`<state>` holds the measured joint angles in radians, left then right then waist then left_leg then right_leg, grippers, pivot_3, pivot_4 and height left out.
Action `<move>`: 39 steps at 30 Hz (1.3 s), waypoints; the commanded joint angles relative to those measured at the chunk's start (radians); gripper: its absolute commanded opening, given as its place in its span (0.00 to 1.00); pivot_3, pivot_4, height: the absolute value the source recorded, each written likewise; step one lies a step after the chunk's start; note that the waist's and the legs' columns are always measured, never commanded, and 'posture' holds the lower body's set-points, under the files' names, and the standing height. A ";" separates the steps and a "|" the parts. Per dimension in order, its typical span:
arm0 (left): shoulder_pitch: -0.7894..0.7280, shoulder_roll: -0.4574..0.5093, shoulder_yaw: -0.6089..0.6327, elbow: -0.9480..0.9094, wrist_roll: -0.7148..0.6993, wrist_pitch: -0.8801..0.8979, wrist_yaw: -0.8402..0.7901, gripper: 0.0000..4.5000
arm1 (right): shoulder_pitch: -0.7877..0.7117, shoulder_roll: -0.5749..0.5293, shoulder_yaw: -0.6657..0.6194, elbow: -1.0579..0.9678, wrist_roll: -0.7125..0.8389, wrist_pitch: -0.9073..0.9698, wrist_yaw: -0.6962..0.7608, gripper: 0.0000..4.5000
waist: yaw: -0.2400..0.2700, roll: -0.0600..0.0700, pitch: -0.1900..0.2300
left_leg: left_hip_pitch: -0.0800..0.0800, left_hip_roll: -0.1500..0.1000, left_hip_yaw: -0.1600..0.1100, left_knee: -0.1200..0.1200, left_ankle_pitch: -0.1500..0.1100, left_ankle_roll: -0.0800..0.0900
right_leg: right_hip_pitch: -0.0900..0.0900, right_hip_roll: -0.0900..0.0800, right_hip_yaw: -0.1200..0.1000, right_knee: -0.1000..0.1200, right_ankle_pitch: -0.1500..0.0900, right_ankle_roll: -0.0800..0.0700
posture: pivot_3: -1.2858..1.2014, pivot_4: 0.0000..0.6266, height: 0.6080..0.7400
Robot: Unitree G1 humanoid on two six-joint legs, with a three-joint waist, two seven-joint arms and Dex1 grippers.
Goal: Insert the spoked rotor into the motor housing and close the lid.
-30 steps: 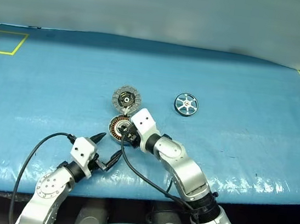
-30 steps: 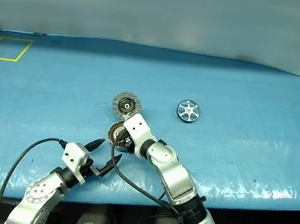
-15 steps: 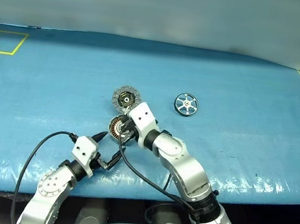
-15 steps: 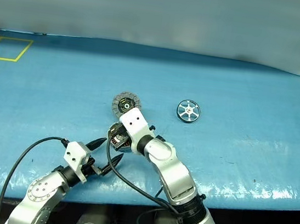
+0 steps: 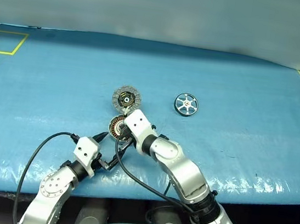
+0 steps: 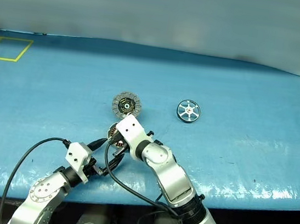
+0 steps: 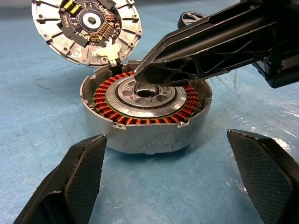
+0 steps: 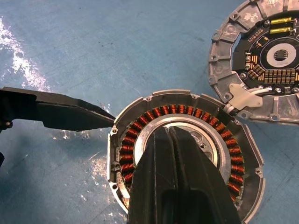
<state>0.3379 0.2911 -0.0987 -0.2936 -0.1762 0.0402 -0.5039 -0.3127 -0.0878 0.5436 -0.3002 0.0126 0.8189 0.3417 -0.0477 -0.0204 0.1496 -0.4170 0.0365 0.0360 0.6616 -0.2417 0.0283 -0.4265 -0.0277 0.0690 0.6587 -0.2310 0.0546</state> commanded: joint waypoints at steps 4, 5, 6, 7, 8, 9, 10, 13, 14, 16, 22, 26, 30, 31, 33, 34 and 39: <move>0.001 -0.001 -0.002 -0.009 -0.001 -0.022 0.001 0.66 | -0.013 0.005 -0.012 0.004 -0.006 -0.002 -0.004 0.00 | 0.000 0.000 0.000 | 0.000 0.000 0.000 0.000 0.000 0.000 | 0.000 0.000 0.000 0.000 0.000 0.000 | 0.52 0.24 1.00; 0.002 0.000 -0.002 -0.008 -0.001 -0.023 0.000 0.57 | -0.013 0.005 -0.013 0.008 -0.007 -0.004 -0.004 0.00 | 0.001 0.000 0.000 | 0.000 0.000 0.000 0.000 0.000 0.000 | 0.000 0.000 0.000 0.000 0.000 0.000 | 0.52 0.24 1.00; 0.003 0.001 -0.002 -0.008 -0.001 -0.023 -0.001 0.49 | -0.013 0.005 -0.013 0.011 -0.007 -0.006 -0.004 0.00 | 0.001 0.000 0.000 | 0.000 0.000 0.000 0.000 0.000 0.000 | 0.000 0.000 0.000 0.000 0.000 0.000 | 0.52 0.24 1.00; 0.003 0.001 -0.001 -0.007 -0.001 -0.024 -0.001 0.43 | -0.013 0.005 -0.014 0.012 -0.007 -0.007 -0.004 0.00 | 0.001 0.000 0.000 | 0.000 0.000 0.000 0.000 0.000 0.000 | 0.000 0.000 0.000 0.000 0.000 0.000 | 0.52 0.24 1.00; 0.004 0.002 0.000 -0.007 -0.001 -0.025 -0.001 0.35 | -0.014 0.005 -0.015 0.014 -0.007 -0.008 -0.004 0.00 | 0.001 0.000 0.000 | 0.000 0.000 0.000 0.000 0.000 0.000 | 0.000 0.000 0.000 0.000 0.000 0.000 | 0.52 0.24 1.00; 0.005 0.003 0.002 -0.006 -0.001 -0.026 -0.001 0.29 | -0.014 0.006 -0.015 0.016 -0.008 -0.008 -0.005 0.00 | 0.001 0.000 0.000 | 0.000 0.000 0.000 0.000 0.000 0.000 | 0.000 0.000 0.000 0.000 0.000 0.000 | 0.52 0.24 1.00; 0.005 0.004 0.002 -0.005 0.000 -0.027 -0.001 0.20 | -0.015 0.006 -0.016 0.018 -0.008 -0.009 -0.006 0.00 | 0.001 0.000 0.000 | 0.000 0.000 0.000 0.000 0.000 0.000 | 0.000 0.000 0.000 0.000 0.000 0.000 | 0.52 0.24 1.00; 0.007 0.007 0.003 -0.005 0.000 -0.031 -0.001 0.01 | -0.019 0.008 -0.021 0.020 -0.010 -0.010 -0.008 0.00 | 0.001 0.000 0.000 | 0.000 0.000 0.000 0.000 0.000 0.000 | 0.000 0.000 0.000 0.000 0.000 0.000 | 0.52 0.24 1.00; 0.009 0.008 0.004 -0.005 0.002 -0.031 0.001 0.01 | -0.020 0.008 -0.025 0.015 -0.008 -0.007 -0.007 0.00 | 0.001 0.000 0.000 | 0.000 0.000 0.000 0.000 0.000 0.000 | 0.000 0.000 0.000 0.000 0.000 0.000 | 0.52 0.24 1.00; 0.013 0.012 0.004 -0.007 -0.002 -0.028 -0.005 0.01 | -0.019 0.007 -0.034 -0.001 0.001 0.004 -0.003 0.00 | 0.001 0.000 0.000 | 0.000 0.000 0.000 0.000 0.000 0.000 | 0.000 0.000 0.000 0.000 0.000 0.000 | 0.52 0.24 1.00; 0.023 0.026 0.001 -0.007 0.004 -0.036 -0.010 0.01 | -0.021 -0.001 -0.048 -0.032 0.014 0.027 0.013 0.00 | 0.001 0.000 0.000 | 0.000 0.000 0.000 0.000 0.000 0.000 | 0.000 0.000 0.000 0.000 0.000 0.000 | 0.52 0.24 1.00; 0.031 0.030 0.002 -0.007 0.009 -0.045 -0.009 0.01 | -0.027 -0.007 -0.050 -0.021 0.013 0.027 0.015 0.00 | 0.001 0.000 0.000 | 0.000 0.000 0.000 0.000 0.000 0.000 | 0.000 0.000 0.000 0.000 0.000 0.000 | 0.52 0.24 1.00; 0.034 0.029 -0.001 -0.007 0.007 -0.045 -0.012 0.01 | -0.035 -0.008 -0.052 0.009 0.011 0.018 0.013 0.00 | 0.000 0.000 0.000 | 0.000 0.000 0.000 0.000 0.000 0.000 | -0.001 0.000 0.000 0.000 0.000 0.000 | 0.52 0.24 1.00; 0.034 0.028 -0.001 -0.007 0.006 -0.045 -0.012 0.01 | -0.037 -0.007 -0.054 0.017 0.011 0.015 0.012 0.00 | 0.000 0.000 0.000 | 0.000 0.000 0.000 0.000 0.000 0.000 | -0.001 0.000 0.000 0.000 0.000 0.000 | 0.52 0.24 1.00; 0.036 0.028 -0.002 -0.007 0.005 -0.045 -0.013 0.01 | -0.042 -0.004 -0.059 0.031 0.009 0.009 0.008 0.00 | 0.000 0.000 0.000 | 0.000 0.000 0.000 0.000 0.000 0.000 | -0.001 0.000 0.000 0.000 0.000 0.000 | 0.52 0.24 1.00; 0.036 0.027 -0.002 -0.007 0.006 -0.044 -0.013 0.01 | -0.045 -0.003 -0.063 0.036 0.009 0.007 0.007 0.00 | -0.001 0.000 0.000 | 0.000 0.000 0.000 0.000 0.000 0.000 | -0.001 0.000 0.000 0.000 0.000 0.000 | 0.52 0.24 1.00; 0.039 0.027 -0.003 -0.007 0.005 -0.041 -0.015 0.01 | -0.056 0.001 -0.071 0.060 0.009 -0.004 0.005 0.00 | -0.001 0.000 0.000 | 0.000 0.000 0.000 0.000 0.000 0.000 | 0.000 0.000 0.000 0.000 0.000 0.000 | 0.52 0.24 1.00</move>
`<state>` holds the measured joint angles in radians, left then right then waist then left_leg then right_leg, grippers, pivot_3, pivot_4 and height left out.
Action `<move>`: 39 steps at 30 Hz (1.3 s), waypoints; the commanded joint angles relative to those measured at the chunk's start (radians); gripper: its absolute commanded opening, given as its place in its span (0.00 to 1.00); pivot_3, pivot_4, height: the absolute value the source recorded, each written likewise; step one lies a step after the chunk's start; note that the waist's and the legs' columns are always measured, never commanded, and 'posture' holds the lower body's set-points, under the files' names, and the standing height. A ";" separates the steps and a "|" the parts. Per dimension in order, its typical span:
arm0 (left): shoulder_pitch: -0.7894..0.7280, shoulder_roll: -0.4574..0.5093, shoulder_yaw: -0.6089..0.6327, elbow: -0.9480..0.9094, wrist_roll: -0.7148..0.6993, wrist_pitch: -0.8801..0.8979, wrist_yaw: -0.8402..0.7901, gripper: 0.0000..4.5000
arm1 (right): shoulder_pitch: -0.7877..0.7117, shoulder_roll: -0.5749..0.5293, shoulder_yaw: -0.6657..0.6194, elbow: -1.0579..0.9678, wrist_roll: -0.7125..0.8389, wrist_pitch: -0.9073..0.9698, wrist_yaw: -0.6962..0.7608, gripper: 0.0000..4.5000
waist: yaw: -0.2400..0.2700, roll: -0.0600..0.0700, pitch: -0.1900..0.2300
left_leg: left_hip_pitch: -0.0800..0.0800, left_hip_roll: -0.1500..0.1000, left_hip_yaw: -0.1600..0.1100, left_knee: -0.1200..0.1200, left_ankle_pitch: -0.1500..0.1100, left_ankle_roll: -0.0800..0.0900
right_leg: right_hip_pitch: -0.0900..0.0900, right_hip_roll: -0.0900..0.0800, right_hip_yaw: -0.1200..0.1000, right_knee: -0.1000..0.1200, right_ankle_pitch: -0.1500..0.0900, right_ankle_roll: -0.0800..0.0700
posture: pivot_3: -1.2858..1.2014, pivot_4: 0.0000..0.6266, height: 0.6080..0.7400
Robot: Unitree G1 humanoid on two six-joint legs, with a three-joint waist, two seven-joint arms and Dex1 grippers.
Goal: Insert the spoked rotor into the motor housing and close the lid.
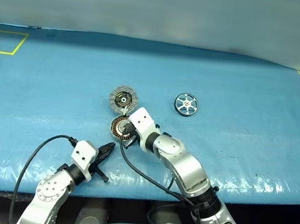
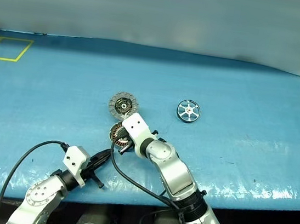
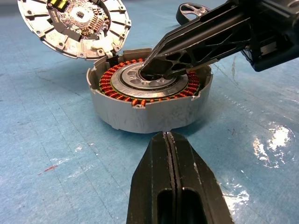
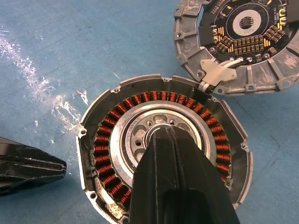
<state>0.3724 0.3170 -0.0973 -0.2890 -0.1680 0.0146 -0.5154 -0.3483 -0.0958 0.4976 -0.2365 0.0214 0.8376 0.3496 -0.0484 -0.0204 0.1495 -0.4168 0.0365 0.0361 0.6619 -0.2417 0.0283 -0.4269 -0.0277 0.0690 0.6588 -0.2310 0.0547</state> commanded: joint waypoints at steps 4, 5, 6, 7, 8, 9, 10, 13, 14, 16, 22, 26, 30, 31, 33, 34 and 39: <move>0.008 0.001 -0.005 -0.007 -0.005 -0.015 -0.009 0.01 | -0.017 0.014 -0.020 0.005 0.000 -0.024 -0.003 0.00 | 0.000 0.000 0.000 | 0.000 0.000 0.000 0.000 0.000 0.000 | 0.000 0.000 0.000 0.000 0.000 0.000 | 0.52 0.24 1.00; 0.009 0.001 -0.005 -0.006 -0.005 -0.015 -0.010 0.01 | -0.016 0.016 -0.019 0.004 0.000 -0.025 -0.002 0.00 | 0.000 0.000 0.000 | 0.000 0.000 0.000 0.000 0.000 0.000 | 0.000 0.000 0.000 0.000 0.000 0.000 | 0.52 0.24 1.00; 0.009 0.001 -0.005 -0.005 -0.004 -0.016 -0.011 0.01 | -0.014 0.016 -0.017 0.000 0.001 -0.023 -0.001 0.00 | -0.001 0.000 0.000 | 0.000 0.000 0.000 0.000 0.000 0.000 | 0.000 0.000 0.000 0.000 0.000 0.000 | 0.52 0.24 1.00; 0.010 0.000 -0.006 -0.001 -0.004 -0.018 -0.012 0.01 | -0.013 0.017 -0.017 -0.009 0.004 -0.019 0.001 0.00 | -0.001 0.000 0.000 | 0.000 0.000 0.000 0.000 0.000 0.000 | 0.000 0.000 0.000 0.000 0.000 0.000 | 0.52 0.24 1.00; 0.011 -0.001 -0.006 0.002 -0.005 -0.019 -0.014 0.01 | -0.012 0.017 -0.016 -0.016 0.007 -0.015 0.004 0.00 | -0.002 0.000 0.000 | 0.000 0.000 0.000 0.000 0.000 0.000 | 0.000 0.000 0.000 0.000 0.000 0.000 | 0.52 0.24 1.00; 0.012 -0.002 -0.007 0.006 -0.006 -0.021 -0.016 0.01 | -0.010 0.017 -0.015 -0.023 0.008 -0.011 0.005 0.00 | -0.002 0.000 0.000 | 0.000 0.000 0.000 0.000 0.000 0.000 | 0.000 0.000 0.000 0.000 0.000 0.000 | 0.52 0.24 1.00; 0.013 -0.003 -0.008 0.008 -0.007 -0.023 -0.017 0.01 | -0.009 0.017 -0.015 -0.027 0.009 -0.009 0.006 0.00 | -0.002 0.000 0.000 | 0.000 0.000 0.000 0.000 0.000 0.000 | 0.000 0.000 0.000 0.000 0.000 0.000 | 0.52 0.24 1.00; 0.014 -0.005 -0.010 0.015 -0.007 -0.031 -0.020 0.01 | -0.012 0.015 -0.039 -0.062 0.028 0.008 0.014 0.00 | -0.002 0.000 0.000 | 0.000 0.000 0.000 0.000 0.000 0.000 | 0.000 0.000 0.000 0.000 0.000 0.000 | 0.52 0.24 1.00; 0.014 -0.006 -0.010 0.017 -0.004 -0.036 -0.018 0.01 | -0.016 0.015 -0.065 -0.082 0.044 0.022 0.018 0.00 | -0.002 0.000 0.000 | 0.000 0.000 0.000 0.000 0.000 0.000 | 0.000 0.000 0.000 0.000 0.000 0.000 | 0.52 0.24 1.00; 0.015 -0.006 -0.010 0.019 -0.001 -0.041 -0.015 0.01 | -0.024 0.009 -0.107 -0.112 0.067 0.043 0.025 0.00 | -0.002 0.000 0.000 | -0.001 0.000 0.000 0.000 0.000 0.000 | 0.000 0.000 0.000 0.000 0.000 0.000 | 0.52 0.24 1.00; 0.018 -0.006 -0.015 0.023 0.001 -0.048 -0.010 0.01 | -0.038 -0.048 -0.194 -0.156 0.081 0.079 0.015 0.00 | -0.002 0.000 0.000 | -0.001 0.000 0.000 0.000 0.000 0.000 | 0.000 0.000 0.000 0.000 0.000 0.000 | 0.52 0.24 1.00; 0.017 -0.010 -0.022 0.025 0.002 -0.050 -0.011 0.01 | -0.062 -0.096 -0.299 -0.112 0.063 0.078 -0.024 0.00 | -0.002 0.000 0.000 | -0.002 0.000 0.000 -0.001 0.000 0.000 | 0.000 0.000 0.000 0.000 0.000 0.000 | 0.52 0.24 1.00; 0.018 -0.014 -0.028 0.025 0.000 -0.048 -0.010 0.01 | -0.099 -0.151 -0.403 -0.039 0.061 0.073 -0.049 0.00 | 0.000 0.000 0.000 | -0.002 -0.001 0.001 0.000 0.000 0.000 | 0.001 0.000 0.001 0.000 0.000 0.000 | 0.52 0.24 1.00; 0.018 -0.015 -0.030 0.025 0.001 -0.048 -0.009 0.00 | -0.108 -0.166 -0.424 -0.016 0.057 0.071 -0.058 0.04 | 0.000 0.000 0.000 | -0.002 -0.001 0.002 -0.001 0.000 0.000 | 0.001 0.000 0.001 0.000 0.000 0.000 | 0.52 0.24 1.00; 0.020 -0.017 -0.032 0.024 0.001 -0.049 -0.007 0.00 | -0.125 -0.198 -0.452 0.031 0.044 0.063 -0.072 0.13 | 0.000 0.000 0.000 | -0.002 -0.001 0.002 -0.001 0.000 0.000 | 0.001 0.000 0.001 0.000 0.000 0.000 | 0.52 0.24 1.00; 0.020 -0.018 -0.033 0.024 0.001 -0.049 -0.006 0.00 | -0.130 -0.209 -0.459 0.047 0.040 0.059 -0.077 0.21 | 0.000 0.000 0.000 | -0.002 -0.001 0.002 -0.001 0.000 0.000 | 0.001 0.000 0.002 0.000 0.000 0.000 | 0.52 0.24 1.00; 0.024 -0.023 -0.035 0.024 0.002 -0.051 -0.002 0.00 | -0.165 -0.234 -0.497 0.141 0.026 0.057 -0.112 0.58 | -0.004 0.000 0.000 | -0.002 -0.001 0.002 -0.002 0.000 0.000 | 0.001 0.001 0.002 0.000 0.001 0.000 | 0.52 0.24 1.00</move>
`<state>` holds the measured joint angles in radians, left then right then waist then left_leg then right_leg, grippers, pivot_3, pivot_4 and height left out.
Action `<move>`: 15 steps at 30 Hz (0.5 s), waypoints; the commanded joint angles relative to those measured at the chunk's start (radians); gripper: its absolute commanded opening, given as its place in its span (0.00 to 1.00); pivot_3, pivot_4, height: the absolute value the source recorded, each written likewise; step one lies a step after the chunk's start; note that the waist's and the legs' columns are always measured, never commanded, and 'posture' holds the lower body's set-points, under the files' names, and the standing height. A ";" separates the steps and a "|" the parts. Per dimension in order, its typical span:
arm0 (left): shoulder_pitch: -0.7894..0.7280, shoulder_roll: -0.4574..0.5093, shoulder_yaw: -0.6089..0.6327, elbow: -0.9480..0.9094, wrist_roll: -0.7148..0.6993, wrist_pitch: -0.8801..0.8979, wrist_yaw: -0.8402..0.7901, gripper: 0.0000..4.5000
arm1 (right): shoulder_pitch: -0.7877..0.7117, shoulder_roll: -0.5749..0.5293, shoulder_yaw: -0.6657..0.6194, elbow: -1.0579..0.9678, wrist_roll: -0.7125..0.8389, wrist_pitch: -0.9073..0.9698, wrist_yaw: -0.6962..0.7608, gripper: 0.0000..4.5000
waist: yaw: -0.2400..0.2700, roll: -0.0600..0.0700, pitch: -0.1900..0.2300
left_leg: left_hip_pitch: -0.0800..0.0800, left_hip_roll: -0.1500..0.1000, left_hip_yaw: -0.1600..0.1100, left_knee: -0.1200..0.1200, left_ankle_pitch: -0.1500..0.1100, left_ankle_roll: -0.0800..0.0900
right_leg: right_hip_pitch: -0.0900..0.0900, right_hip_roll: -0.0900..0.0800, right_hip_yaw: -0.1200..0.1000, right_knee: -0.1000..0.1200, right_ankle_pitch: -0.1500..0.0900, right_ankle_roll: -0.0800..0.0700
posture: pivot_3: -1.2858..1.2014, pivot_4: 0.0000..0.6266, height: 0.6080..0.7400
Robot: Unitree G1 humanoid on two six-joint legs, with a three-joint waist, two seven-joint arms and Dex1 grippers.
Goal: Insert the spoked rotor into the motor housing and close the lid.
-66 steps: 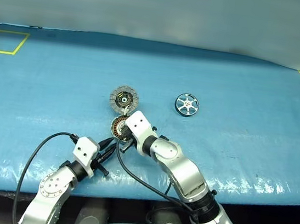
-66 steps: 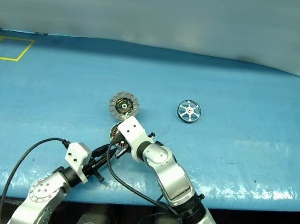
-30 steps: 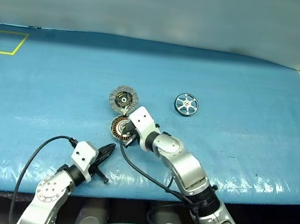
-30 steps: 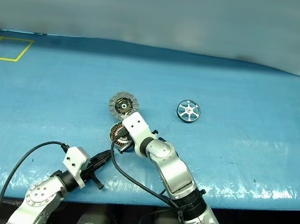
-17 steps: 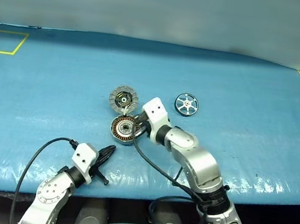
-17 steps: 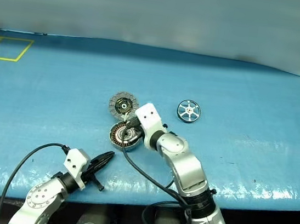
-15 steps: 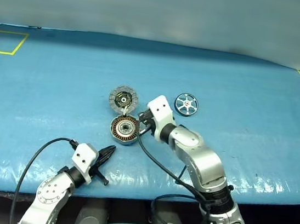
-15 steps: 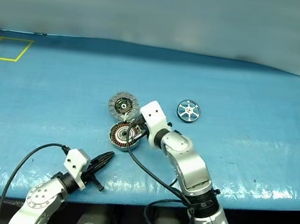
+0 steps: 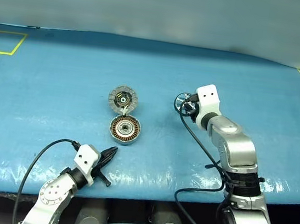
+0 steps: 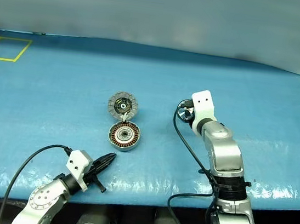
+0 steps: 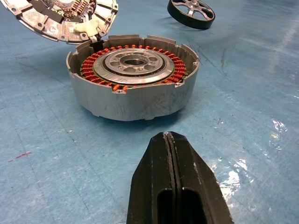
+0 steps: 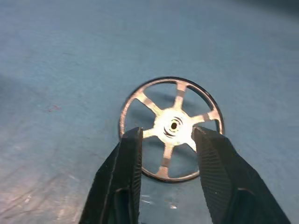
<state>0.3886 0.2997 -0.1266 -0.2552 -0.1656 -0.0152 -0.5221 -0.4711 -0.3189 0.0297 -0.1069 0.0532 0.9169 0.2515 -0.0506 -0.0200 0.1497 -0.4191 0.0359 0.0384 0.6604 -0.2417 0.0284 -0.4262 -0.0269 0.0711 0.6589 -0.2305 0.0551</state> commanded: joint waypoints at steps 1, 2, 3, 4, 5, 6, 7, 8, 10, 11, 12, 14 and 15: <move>0.009 -0.006 -0.006 -0.010 0.000 -0.021 0.006 0.00 | -0.049 -0.008 -0.033 0.024 0.000 -0.020 -0.012 0.65 | -0.003 0.000 0.000 | 0.000 0.000 0.000 0.000 0.000 0.000 | 0.000 0.000 0.000 0.000 0.000 0.000 | 0.52 0.24 1.00; 0.009 -0.007 -0.006 -0.010 0.000 -0.021 0.006 0.00 | -0.057 -0.001 -0.039 0.038 0.007 -0.020 -0.012 0.65 | -0.003 0.000 0.000 | 0.000 0.000 0.000 0.000 0.000 0.000 | 0.000 0.000 0.000 0.000 0.000 0.000 | 0.52 0.24 1.00; 0.008 -0.008 -0.006 -0.010 0.000 -0.021 0.006 0.00 | -0.064 0.006 -0.044 0.048 0.012 -0.018 -0.015 0.65 | -0.003 0.000 0.000 | 0.000 0.000 0.000 0.000 0.000 0.000 | 0.000 0.000 0.000 0.000 0.000 0.000 | 0.52 0.24 1.00; 0.008 -0.008 -0.006 -0.009 0.001 -0.022 0.007 0.00 | -0.068 0.010 -0.047 0.055 0.015 -0.017 -0.017 0.65 | -0.004 0.000 0.000 | 0.000 0.000 0.000 0.000 0.000 0.000 | 0.000 0.000 0.000 0.000 0.000 0.000 | 0.52 0.24 1.00; 0.008 -0.008 -0.005 -0.009 0.000 -0.022 0.007 0.00 | -0.075 0.020 -0.054 0.066 0.018 -0.020 -0.026 0.65 | -0.004 0.000 0.000 | 0.000 0.000 0.001 0.000 0.000 0.000 | 0.000 0.000 0.001 0.000 0.000 0.000 | 0.52 0.24 1.00; 0.008 -0.009 -0.005 -0.009 0.001 -0.023 0.008 0.00 | -0.083 0.031 -0.062 0.077 0.022 -0.024 -0.032 0.65 | -0.004 0.000 0.000 | 0.000 0.000 0.000 0.000 0.000 0.000 | 0.000 0.000 0.001 0.000 0.000 0.000 | 0.52 0.24 1.00; 0.008 -0.009 -0.005 -0.008 0.001 -0.024 0.009 0.00 | -0.091 0.040 -0.066 0.087 0.023 -0.029 -0.039 0.65 | -0.004 0.000 0.000 | 0.000 0.000 0.001 0.000 0.000 0.000 | 0.000 0.000 0.001 0.000 0.000 0.000 | 0.52 0.24 1.00; 0.007 -0.009 -0.004 -0.008 0.001 -0.025 0.009 0.00 | -0.099 0.051 -0.072 0.098 0.027 -0.032 -0.044 0.65 | -0.004 0.000 0.000 | 0.000 0.000 0.000 0.000 0.000 0.000 | 0.000 0.000 0.001 0.000 0.000 0.000 | 0.52 0.24 1.00; 0.006 -0.009 -0.003 -0.006 0.001 -0.026 0.010 0.00 | -0.110 0.066 -0.071 0.108 0.031 -0.033 -0.045 0.65 | -0.004 0.000 0.000 | 0.000 0.000 0.001 0.000 0.000 0.000 | 0.000 0.000 0.001 0.000 0.000 0.001 | 0.52 0.24 1.00; 0.006 -0.009 -0.003 -0.005 0.000 -0.026 0.009 0.00 | -0.114 0.073 -0.067 0.111 0.031 -0.032 -0.049 0.65 | -0.005 0.000 0.000 | 0.000 0.000 0.001 0.000 0.000 0.000 | 0.000 0.000 0.001 0.000 0.000 0.001 | 0.52 0.24 1.00; 0.006 -0.009 -0.002 -0.003 0.000 -0.027 0.010 0.00 | -0.116 0.080 -0.062 0.116 0.029 -0.034 -0.055 0.65 | -0.005 0.000 0.000 | 0.000 0.000 0.001 0.000 0.000 0.000 | 0.000 0.000 0.001 0.000 0.000 0.001 | 0.52 0.24 1.00; 0.005 -0.009 -0.001 -0.001 -0.001 -0.028 0.010 0.00 | -0.120 0.092 -0.059 0.133 0.027 -0.041 -0.066 0.65 | -0.006 0.000 0.000 | 0.000 0.000 0.001 0.000 0.000 0.000 | 0.000 0.000 0.001 0.000 0.000 0.001 | 0.52 0.24 1.00; 0.004 -0.009 -0.001 0.001 -0.001 -0.029 0.009 0.00 | -0.121 0.099 -0.060 0.143 0.026 -0.047 -0.073 0.65 | -0.006 0.000 0.000 | 0.000 0.000 0.000 0.000 0.000 0.000 | 0.000 0.000 0.001 0.000 0.000 0.001 | 0.52 0.24 1.00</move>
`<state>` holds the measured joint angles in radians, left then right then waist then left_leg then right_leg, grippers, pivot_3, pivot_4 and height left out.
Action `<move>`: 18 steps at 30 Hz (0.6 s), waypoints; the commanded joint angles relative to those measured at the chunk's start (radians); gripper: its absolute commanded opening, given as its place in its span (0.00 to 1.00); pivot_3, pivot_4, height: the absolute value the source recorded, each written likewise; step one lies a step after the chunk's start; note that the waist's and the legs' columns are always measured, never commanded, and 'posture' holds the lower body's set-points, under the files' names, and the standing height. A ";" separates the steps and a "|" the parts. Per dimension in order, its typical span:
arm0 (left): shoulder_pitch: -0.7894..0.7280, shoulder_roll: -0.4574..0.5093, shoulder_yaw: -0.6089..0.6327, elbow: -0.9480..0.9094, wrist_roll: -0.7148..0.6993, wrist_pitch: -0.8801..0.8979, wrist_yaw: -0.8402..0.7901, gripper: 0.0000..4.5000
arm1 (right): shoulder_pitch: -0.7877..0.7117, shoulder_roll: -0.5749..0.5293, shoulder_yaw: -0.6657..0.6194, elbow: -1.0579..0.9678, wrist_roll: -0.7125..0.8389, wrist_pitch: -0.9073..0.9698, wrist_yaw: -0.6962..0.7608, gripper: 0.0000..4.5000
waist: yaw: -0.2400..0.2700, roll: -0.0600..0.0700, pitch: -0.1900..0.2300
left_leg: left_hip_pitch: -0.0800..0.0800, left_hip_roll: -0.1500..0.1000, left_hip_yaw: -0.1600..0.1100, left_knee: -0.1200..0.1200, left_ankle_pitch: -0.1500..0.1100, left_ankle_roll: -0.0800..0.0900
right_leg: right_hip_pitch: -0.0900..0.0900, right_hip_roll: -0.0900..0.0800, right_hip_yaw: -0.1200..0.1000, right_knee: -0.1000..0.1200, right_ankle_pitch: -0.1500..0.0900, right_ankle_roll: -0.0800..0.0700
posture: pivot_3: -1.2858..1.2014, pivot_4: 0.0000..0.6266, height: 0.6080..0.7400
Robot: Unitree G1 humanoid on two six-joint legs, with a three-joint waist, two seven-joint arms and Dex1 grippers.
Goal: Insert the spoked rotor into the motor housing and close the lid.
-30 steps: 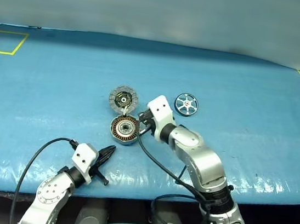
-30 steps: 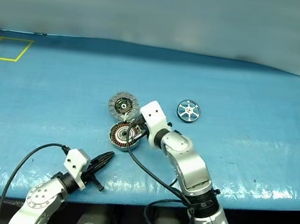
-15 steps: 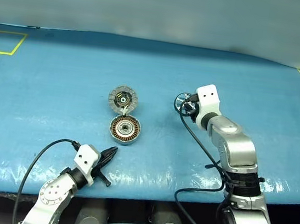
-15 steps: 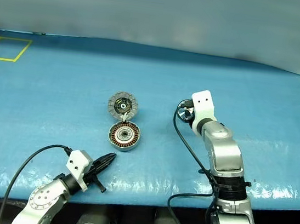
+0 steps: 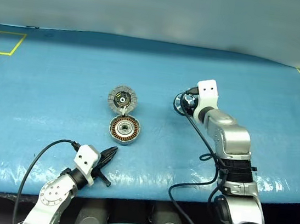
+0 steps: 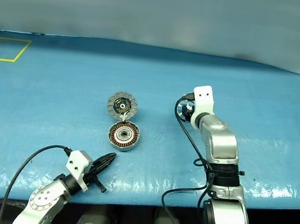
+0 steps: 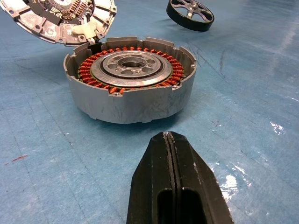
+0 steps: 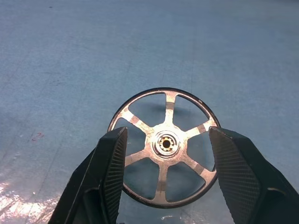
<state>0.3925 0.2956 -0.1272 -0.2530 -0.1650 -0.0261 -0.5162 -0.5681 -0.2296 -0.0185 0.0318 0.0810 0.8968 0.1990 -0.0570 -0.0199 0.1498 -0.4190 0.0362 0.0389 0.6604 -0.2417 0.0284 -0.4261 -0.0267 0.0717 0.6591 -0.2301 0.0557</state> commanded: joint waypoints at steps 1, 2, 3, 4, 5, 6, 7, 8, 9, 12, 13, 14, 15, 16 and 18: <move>0.000 -0.005 0.000 0.002 -0.002 -0.021 0.003 0.00 | -0.023 0.017 -0.009 0.017 -0.004 -0.035 -0.026 0.65 | 0.000 0.000 0.000 | 0.000 0.000 0.000 0.000 0.000 0.000 | 0.000 0.000 0.000 0.000 0.000 0.000 | 0.52 0.24 1.00; -0.001 -0.005 0.001 0.004 -0.002 -0.022 0.003 0.00 | -0.022 0.020 -0.004 0.028 -0.010 -0.041 -0.031 0.65 | 0.000 0.000 0.000 | 0.000 0.000 0.000 0.000 0.000 0.000 | 0.000 0.000 0.000 0.000 0.000 0.000 | 0.52 0.24 1.00; -0.001 -0.004 0.001 0.006 -0.002 -0.024 0.002 0.00 | -0.022 0.021 0.001 0.040 -0.015 -0.050 -0.036 0.65 | -0.001 0.000 0.000 | 0.000 0.000 0.000 0.000 0.000 0.000 | 0.000 0.000 0.000 0.000 0.000 0.000 | 0.52 0.24 1.00; -0.002 -0.004 0.002 0.009 -0.002 -0.026 0.002 0.00 | -0.022 0.023 0.004 0.052 -0.019 -0.059 -0.041 0.65 | -0.001 0.000 0.000 | 0.000 0.000 0.000 0.000 0.000 0.000 | 0.000 0.000 0.000 0.000 0.000 0.000 | 0.52 0.24 1.00; -0.002 -0.003 0.003 0.011 -0.002 -0.028 0.001 0.00 | -0.023 0.026 0.006 0.061 -0.020 -0.067 -0.044 0.65 | -0.002 0.000 0.000 | 0.000 0.000 0.000 0.000 0.000 0.000 | 0.000 0.000 0.000 0.000 0.000 0.000 | 0.52 0.24 1.00; -0.003 -0.003 0.004 0.014 -0.002 -0.030 0.001 0.00 | -0.024 0.028 0.007 0.070 -0.022 -0.075 -0.046 0.65 | -0.002 0.000 0.000 | 0.000 0.000 0.000 0.000 0.000 0.000 | 0.000 0.000 0.000 0.000 0.000 0.000 | 0.52 0.24 1.00; -0.003 -0.002 0.004 0.016 -0.002 -0.032 0.000 0.00 | -0.026 0.030 0.009 0.080 -0.027 -0.085 -0.049 0.65 | -0.002 0.000 0.000 | 0.000 0.000 0.000 0.000 0.000 0.000 | 0.000 0.000 0.000 0.000 0.000 0.000 | 0.52 0.24 1.00; -0.003 -0.002 0.005 0.018 -0.002 -0.034 0.000 0.00 | -0.028 0.032 0.009 0.089 -0.029 -0.093 -0.051 0.65 | -0.003 0.000 0.000 | 0.000 0.000 0.000 0.000 0.000 0.000 | 0.000 0.000 0.000 0.000 0.000 0.000 | 0.52 0.24 1.00; -0.004 -0.002 0.006 0.020 -0.002 -0.036 -0.001 0.00 | -0.030 0.033 0.010 0.098 -0.031 -0.101 -0.053 0.65 | -0.003 0.000 0.000 | 0.000 0.000 0.000 0.000 0.000 0.000 | 0.000 0.000 0.000 0.000 0.000 0.000 | 0.52 0.24 1.00; -0.005 0.000 0.006 0.025 -0.003 -0.040 -0.002 0.00 | -0.036 0.039 0.012 0.132 -0.037 -0.126 -0.062 0.65 | -0.003 0.000 0.000 | 0.000 0.000 0.000 0.000 0.000 0.000 | 0.000 0.000 0.000 0.000 0.000 0.000 | 0.52 0.24 1.00; -0.005 0.000 0.006 0.026 -0.003 -0.041 -0.003 0.00 | -0.038 0.042 0.012 0.144 -0.039 -0.133 -0.066 0.65 | -0.003 0.000 0.000 | 0.000 0.000 0.000 0.000 0.000 0.000 | 0.000 0.000 0.000 0.000 0.000 0.000 | 0.52 0.24 1.00; -0.005 0.000 0.006 0.026 -0.002 -0.042 -0.003 0.00 | -0.040 0.043 0.013 0.154 -0.041 -0.139 -0.068 0.65 | -0.003 0.000 0.000 | 0.000 0.000 0.000 0.000 0.000 0.000 | 0.000 0.000 0.000 0.000 0.000 0.000 | 0.52 0.24 1.00; -0.006 0.001 0.006 0.027 -0.002 -0.043 -0.003 0.00 | -0.042 0.045 0.012 0.163 -0.043 -0.144 -0.070 0.65 | -0.003 0.000 0.000 | 0.000 0.000 0.000 0.000 0.000 0.000 | 0.000 0.000 0.000 0.000 0.000 0.000 | 0.52 0.24 1.00; -0.006 0.001 0.006 0.026 -0.003 -0.043 -0.003 0.00 | -0.045 0.046 0.011 0.175 -0.045 -0.149 -0.073 0.65 | -0.003 0.000 0.000 | 0.000 0.000 0.000 0.000 0.000 0.000 | 0.000 0.000 0.000 0.000 0.000 0.000 | 0.52 0.24 1.00; -0.006 0.001 0.007 0.025 -0.003 -0.043 -0.002 0.00 | -0.049 0.046 0.011 0.194 -0.048 -0.157 -0.076 0.65 | -0.004 0.000 0.000 | 0.000 0.000 0.000 0.000 0.000 0.000 | 0.000 0.000 0.000 0.000 0.000 0.000 | 0.52 0.24 1.00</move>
<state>0.3828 0.2969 -0.1265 -0.2293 -0.1652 -0.0528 -0.5207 -0.5927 -0.1843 -0.0047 0.2272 0.0441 0.7623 0.1311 -0.0605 -0.0196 0.1498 -0.4187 0.0362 0.0393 0.6607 -0.2416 0.0284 -0.4259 -0.0266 0.0720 0.6595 -0.2298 0.0560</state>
